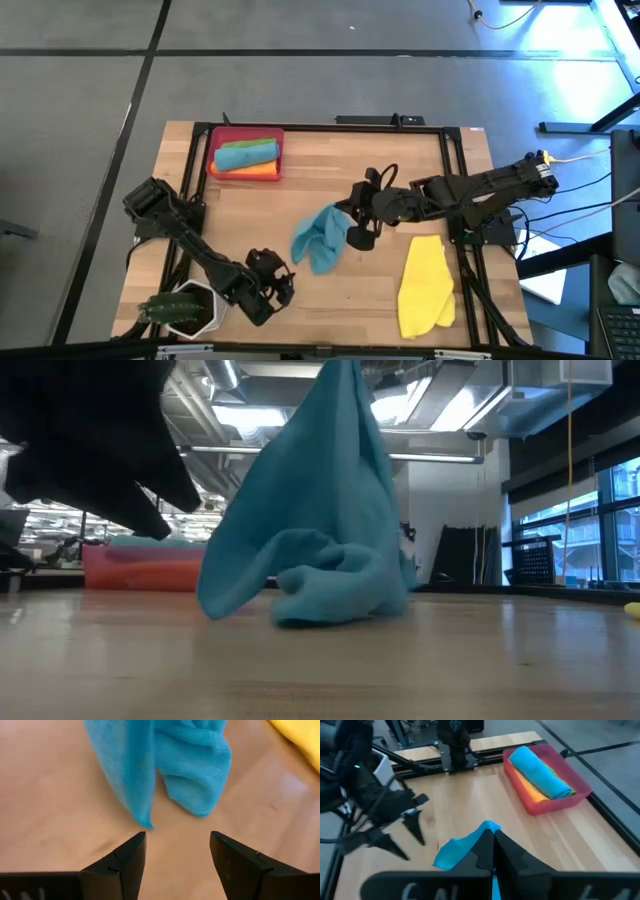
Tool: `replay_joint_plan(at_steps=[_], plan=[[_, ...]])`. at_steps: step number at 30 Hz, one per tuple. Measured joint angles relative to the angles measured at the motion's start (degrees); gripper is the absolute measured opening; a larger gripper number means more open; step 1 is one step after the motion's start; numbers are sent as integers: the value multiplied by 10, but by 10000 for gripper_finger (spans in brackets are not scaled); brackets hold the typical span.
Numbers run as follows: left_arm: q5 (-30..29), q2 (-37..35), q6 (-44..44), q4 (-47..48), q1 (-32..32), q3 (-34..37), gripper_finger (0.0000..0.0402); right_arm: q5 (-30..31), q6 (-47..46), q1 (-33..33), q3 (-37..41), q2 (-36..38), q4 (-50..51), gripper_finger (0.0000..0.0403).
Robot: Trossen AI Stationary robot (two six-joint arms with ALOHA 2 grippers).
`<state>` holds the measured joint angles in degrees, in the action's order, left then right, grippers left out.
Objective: Roll microfiber towels into tight, uniform cylinder then place into a basket
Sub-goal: Fold the blue microfiber towel
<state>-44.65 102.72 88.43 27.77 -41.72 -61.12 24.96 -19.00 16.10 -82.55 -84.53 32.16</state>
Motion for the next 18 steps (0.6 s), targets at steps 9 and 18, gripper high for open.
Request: replay_joint_plan(at_steps=[9, 18], plan=[[-13, 0, 3, 16, 57, 0, 208, -9, 0, -3, -1, 0, 9, 6], [-12, 38, 27, -54, 72, 0, 208, -12, -1, -3, -1, 0, 28, 6]])
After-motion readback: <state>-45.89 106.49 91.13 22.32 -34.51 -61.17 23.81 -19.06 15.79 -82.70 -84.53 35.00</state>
